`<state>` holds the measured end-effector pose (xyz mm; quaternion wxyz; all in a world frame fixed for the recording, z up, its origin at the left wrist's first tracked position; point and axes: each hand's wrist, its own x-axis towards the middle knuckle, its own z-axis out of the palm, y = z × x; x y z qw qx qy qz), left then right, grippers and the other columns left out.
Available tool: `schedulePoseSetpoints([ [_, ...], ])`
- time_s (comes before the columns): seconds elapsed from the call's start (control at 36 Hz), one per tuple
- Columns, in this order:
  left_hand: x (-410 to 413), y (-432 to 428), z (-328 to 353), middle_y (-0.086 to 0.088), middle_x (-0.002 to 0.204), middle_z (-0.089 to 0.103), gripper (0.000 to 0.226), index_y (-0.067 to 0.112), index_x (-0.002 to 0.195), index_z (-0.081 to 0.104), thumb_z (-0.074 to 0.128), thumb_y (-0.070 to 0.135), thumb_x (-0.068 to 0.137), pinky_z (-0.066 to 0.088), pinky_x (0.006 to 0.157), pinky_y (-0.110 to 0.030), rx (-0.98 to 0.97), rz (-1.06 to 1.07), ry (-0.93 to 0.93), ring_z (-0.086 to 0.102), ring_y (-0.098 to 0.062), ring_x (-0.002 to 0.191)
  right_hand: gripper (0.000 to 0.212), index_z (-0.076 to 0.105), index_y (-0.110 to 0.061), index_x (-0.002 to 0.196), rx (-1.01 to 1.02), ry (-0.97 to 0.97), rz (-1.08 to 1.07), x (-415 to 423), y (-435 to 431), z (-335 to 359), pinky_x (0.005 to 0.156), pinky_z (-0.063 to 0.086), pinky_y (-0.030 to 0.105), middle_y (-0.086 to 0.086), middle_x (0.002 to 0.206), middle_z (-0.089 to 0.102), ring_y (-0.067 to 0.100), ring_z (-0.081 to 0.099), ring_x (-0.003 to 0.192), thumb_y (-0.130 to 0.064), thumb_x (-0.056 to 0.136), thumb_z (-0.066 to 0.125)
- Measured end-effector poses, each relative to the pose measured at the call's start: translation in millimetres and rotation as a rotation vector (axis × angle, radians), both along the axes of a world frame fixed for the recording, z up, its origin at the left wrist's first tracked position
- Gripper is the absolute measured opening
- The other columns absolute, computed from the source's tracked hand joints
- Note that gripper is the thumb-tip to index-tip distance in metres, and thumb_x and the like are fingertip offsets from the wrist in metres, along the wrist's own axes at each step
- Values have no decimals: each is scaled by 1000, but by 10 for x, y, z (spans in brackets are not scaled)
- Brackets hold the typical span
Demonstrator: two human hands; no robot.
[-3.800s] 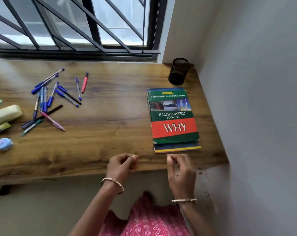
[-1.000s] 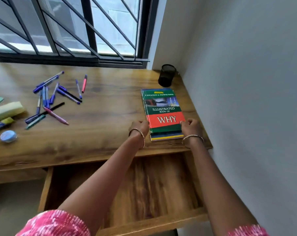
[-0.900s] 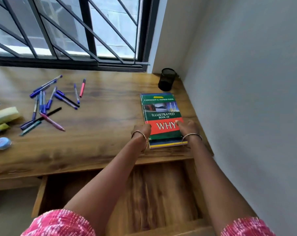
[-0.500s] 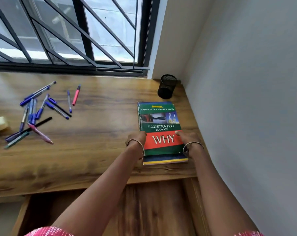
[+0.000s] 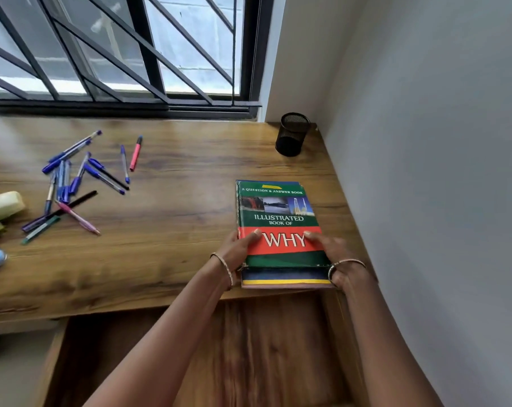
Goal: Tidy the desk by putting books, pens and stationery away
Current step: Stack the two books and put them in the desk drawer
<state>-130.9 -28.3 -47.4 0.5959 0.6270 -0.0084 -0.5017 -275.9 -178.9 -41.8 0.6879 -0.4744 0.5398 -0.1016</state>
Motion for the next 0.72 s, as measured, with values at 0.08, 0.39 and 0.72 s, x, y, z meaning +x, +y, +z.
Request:
schedulePoseSetpoints([
  [0.08, -176, 276, 86, -24, 115, 67, 41, 4, 127, 51, 64, 18, 90, 59, 78, -47, -41, -3, 63, 68, -35, 90, 46, 61, 0, 116, 32, -77, -20, -248, 302, 126, 56, 57, 26, 16, 95, 74, 23, 73, 73, -14, 75, 78],
  [0.39, -1255, 1400, 507, -20, 114, 69, 43, 7, 126, 52, 66, 16, 86, 49, 95, -59, -168, -150, 241, 65, -40, 106, 42, 66, -5, 116, -7, -57, 144, -1484, 1178, 459, 78, 60, 32, 19, 103, 73, 29, 72, 87, -23, 80, 76],
  [0.72, -1864, 1793, 344, -19, 108, 71, 35, -3, 114, 65, 66, 21, 87, 52, 95, -49, -15, -332, 357, 67, -36, 104, 51, 66, -1, 112, 48, 86, 200, -2344, 1693, 435, 82, 58, 37, 23, 103, 72, 36, 70, 91, -32, 75, 79],
])
